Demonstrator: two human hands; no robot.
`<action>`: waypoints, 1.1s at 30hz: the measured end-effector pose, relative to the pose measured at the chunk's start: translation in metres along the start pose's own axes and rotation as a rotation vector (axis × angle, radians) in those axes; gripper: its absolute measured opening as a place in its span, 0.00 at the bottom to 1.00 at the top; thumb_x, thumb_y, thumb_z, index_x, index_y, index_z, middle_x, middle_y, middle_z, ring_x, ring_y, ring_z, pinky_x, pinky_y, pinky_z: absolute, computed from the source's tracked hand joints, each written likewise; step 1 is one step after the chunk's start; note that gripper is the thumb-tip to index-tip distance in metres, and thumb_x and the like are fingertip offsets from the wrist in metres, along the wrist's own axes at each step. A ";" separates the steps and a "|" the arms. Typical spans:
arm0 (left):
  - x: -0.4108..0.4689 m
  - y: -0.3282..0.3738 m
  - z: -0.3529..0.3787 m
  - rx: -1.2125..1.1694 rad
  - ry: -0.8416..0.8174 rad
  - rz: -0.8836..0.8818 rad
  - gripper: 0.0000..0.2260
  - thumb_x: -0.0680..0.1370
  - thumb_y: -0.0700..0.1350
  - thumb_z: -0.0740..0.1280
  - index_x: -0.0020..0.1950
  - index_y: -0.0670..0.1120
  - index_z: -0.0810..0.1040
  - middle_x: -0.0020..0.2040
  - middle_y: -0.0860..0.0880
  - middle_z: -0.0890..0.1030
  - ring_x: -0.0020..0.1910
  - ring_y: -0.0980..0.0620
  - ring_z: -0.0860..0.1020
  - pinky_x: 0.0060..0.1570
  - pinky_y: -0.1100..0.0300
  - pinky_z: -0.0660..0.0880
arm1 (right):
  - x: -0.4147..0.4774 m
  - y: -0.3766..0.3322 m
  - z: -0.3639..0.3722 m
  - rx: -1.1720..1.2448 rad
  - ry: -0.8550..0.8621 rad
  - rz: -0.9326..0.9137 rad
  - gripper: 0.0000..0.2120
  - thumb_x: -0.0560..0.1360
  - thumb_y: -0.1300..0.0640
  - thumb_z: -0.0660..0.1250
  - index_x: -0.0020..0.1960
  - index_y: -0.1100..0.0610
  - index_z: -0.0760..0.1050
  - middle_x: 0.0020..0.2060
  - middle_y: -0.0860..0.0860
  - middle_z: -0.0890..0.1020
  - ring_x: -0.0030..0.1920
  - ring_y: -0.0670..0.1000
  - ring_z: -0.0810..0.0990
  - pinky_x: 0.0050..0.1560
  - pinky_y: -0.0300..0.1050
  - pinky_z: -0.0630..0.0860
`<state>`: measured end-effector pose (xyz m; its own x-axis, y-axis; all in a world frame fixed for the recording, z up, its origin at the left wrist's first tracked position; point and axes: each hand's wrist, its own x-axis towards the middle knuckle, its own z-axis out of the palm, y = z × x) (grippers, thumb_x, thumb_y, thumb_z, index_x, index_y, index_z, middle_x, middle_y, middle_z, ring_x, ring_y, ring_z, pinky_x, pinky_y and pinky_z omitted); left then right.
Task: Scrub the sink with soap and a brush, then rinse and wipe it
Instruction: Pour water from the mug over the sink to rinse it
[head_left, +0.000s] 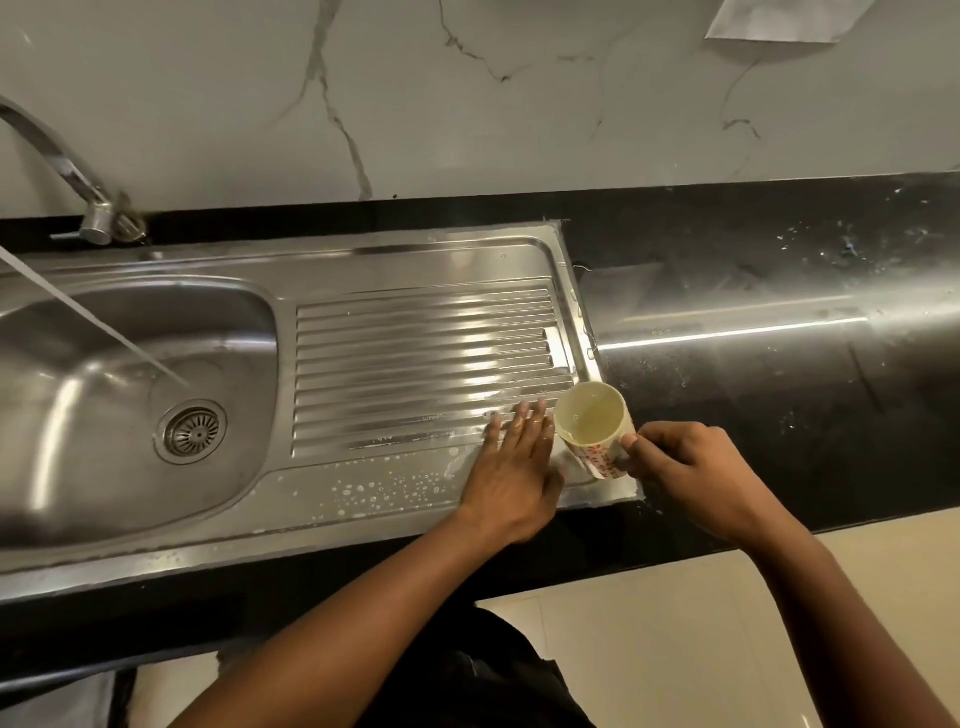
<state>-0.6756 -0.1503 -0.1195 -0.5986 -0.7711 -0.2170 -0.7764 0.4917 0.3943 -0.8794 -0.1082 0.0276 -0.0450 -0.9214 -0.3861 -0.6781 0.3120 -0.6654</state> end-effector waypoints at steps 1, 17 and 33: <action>0.005 0.002 0.000 0.008 -0.008 0.069 0.31 0.87 0.58 0.47 0.87 0.46 0.49 0.87 0.43 0.45 0.86 0.44 0.38 0.83 0.38 0.40 | 0.001 -0.001 0.001 -0.018 0.010 -0.006 0.10 0.83 0.47 0.64 0.50 0.47 0.84 0.41 0.44 0.86 0.40 0.43 0.85 0.42 0.45 0.82; -0.040 -0.034 -0.005 -0.001 -0.041 -0.009 0.30 0.88 0.60 0.41 0.87 0.48 0.46 0.85 0.51 0.37 0.84 0.52 0.31 0.84 0.44 0.40 | 0.016 -0.016 0.020 -0.223 -0.123 -0.075 0.14 0.83 0.46 0.64 0.57 0.51 0.85 0.47 0.45 0.86 0.38 0.38 0.82 0.36 0.35 0.77; -0.033 -0.034 -0.002 0.022 -0.088 0.144 0.30 0.87 0.59 0.48 0.87 0.48 0.48 0.87 0.47 0.44 0.85 0.48 0.36 0.84 0.40 0.39 | 0.037 -0.034 -0.002 -0.411 -0.178 -0.099 0.12 0.82 0.46 0.65 0.50 0.51 0.85 0.45 0.47 0.86 0.40 0.46 0.85 0.44 0.47 0.84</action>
<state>-0.6289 -0.1426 -0.1238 -0.7182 -0.6541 -0.2376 -0.6849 0.6039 0.4078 -0.8588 -0.1534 0.0373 0.1370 -0.8768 -0.4609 -0.9092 0.0734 -0.4099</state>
